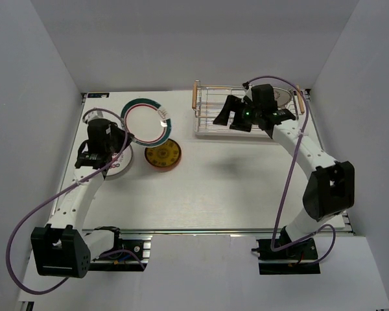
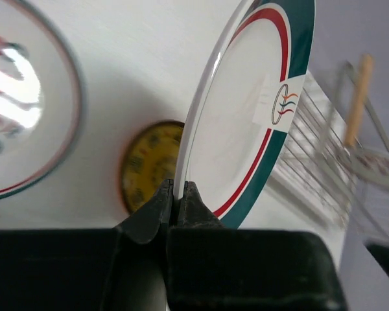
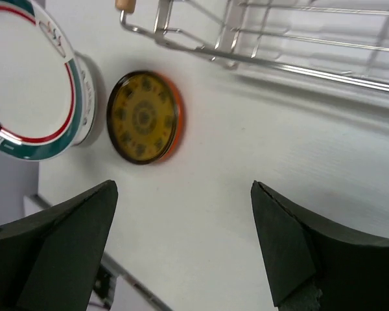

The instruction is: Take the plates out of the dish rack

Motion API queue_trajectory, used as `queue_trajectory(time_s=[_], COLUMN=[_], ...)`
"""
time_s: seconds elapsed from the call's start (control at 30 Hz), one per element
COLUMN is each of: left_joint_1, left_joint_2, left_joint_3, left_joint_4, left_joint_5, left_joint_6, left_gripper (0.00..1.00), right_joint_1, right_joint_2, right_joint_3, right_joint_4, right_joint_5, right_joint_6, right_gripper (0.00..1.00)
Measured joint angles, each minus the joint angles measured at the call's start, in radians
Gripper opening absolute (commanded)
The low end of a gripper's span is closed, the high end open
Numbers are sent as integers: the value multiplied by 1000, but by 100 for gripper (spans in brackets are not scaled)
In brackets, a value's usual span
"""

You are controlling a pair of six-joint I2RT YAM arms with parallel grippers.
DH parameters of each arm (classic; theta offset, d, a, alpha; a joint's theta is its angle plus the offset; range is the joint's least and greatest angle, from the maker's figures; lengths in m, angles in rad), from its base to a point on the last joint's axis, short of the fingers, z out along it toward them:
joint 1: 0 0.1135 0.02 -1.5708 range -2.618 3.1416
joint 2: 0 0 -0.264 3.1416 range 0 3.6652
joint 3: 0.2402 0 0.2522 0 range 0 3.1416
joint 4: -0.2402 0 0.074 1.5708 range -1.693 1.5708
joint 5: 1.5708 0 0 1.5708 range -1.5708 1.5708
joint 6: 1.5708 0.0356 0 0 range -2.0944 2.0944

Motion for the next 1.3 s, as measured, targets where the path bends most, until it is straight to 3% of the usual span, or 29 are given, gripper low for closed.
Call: queue_trajectory(time_s=[0.17,0.4,0.8,1.07,1.2,1.23,1.3], left_joint_1=[49,143,223,238,242,243,245], left_joint_2=[-3,-26,34,61,70,77,92], left_joint_3=[6,-29,-95,-95,-98,-98,-99], left_joint_4=[-144,-277,-289,-279,-274,-274,-278], left_joint_5=[-245,-446,-462,-443,-432,-427,-418], left_joint_6=[-79,-185,-267,-273,-268,-267,-266], left_gripper=[0,0,0,24,47,60,61], right_joint_1=[-12,-26,-55,-67,-70,-71,-73], right_joint_2=[-128,-186,-147,-151,-163,-166,-173], right_joint_3=[-42,-72,-81,-88,-93,-94,-98], right_joint_4=[-21,-22,-63,-68,-72,-76,-80], right_joint_5=[145,223,227,219,219,221,232], right_joint_6=[-19,-62,-87,-90,-94,-99,-120], right_gripper=[89,89,89,89,89,89,89])
